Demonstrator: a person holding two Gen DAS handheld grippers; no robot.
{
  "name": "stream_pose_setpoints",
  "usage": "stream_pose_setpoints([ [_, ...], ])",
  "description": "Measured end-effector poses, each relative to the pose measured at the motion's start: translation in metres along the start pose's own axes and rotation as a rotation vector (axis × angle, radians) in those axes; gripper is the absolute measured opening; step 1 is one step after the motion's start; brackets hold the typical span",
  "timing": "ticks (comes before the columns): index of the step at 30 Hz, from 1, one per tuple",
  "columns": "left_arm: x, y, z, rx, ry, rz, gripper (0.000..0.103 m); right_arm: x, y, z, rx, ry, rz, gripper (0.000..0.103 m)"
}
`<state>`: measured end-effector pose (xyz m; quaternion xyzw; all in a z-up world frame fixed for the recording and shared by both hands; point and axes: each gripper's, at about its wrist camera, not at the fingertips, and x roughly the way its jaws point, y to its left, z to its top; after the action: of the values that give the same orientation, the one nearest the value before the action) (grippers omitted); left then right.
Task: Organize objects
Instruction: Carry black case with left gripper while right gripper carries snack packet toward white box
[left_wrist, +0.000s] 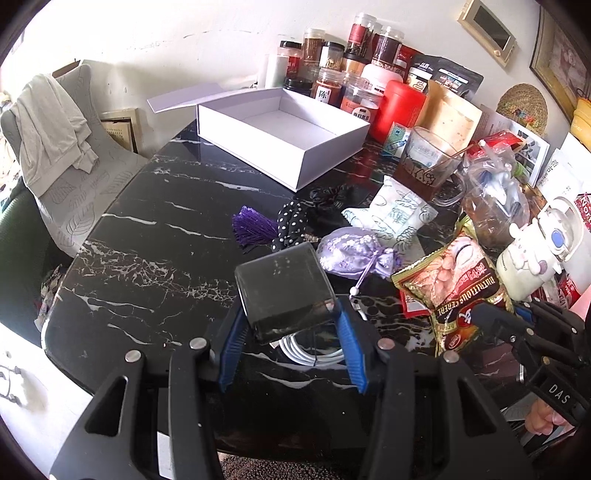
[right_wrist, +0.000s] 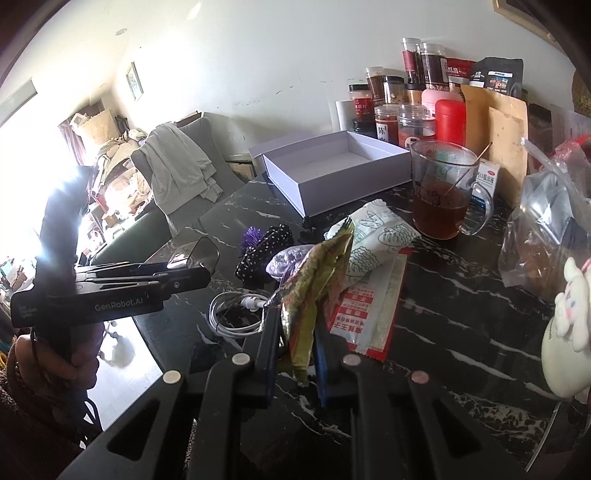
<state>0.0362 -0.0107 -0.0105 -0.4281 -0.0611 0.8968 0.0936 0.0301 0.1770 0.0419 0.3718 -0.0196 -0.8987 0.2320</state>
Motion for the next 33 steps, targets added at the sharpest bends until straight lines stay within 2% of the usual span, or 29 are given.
stream_pose_setpoints([
  [8, -0.025, -0.016, 0.010, 0.041, -0.044, 0.026, 0.046, -0.019, 0.006, 0.016, -0.049, -0.055, -0.002, 0.015],
  [15, -0.030, -0.021, 0.029, 0.038, -0.050, 0.033, 0.046, -0.024, 0.010, 0.033, -0.096, -0.075, 0.000, 0.015],
  [24, -0.032, -0.020, 0.065, 0.060, -0.082, 0.070, 0.046, -0.014, 0.010, 0.061, -0.134, -0.090, 0.000, 0.015],
  [33, -0.016, -0.011, 0.110, 0.077, -0.095, 0.076, 0.046, 0.004, 0.008, 0.093, -0.165, -0.102, 0.004, 0.015],
])
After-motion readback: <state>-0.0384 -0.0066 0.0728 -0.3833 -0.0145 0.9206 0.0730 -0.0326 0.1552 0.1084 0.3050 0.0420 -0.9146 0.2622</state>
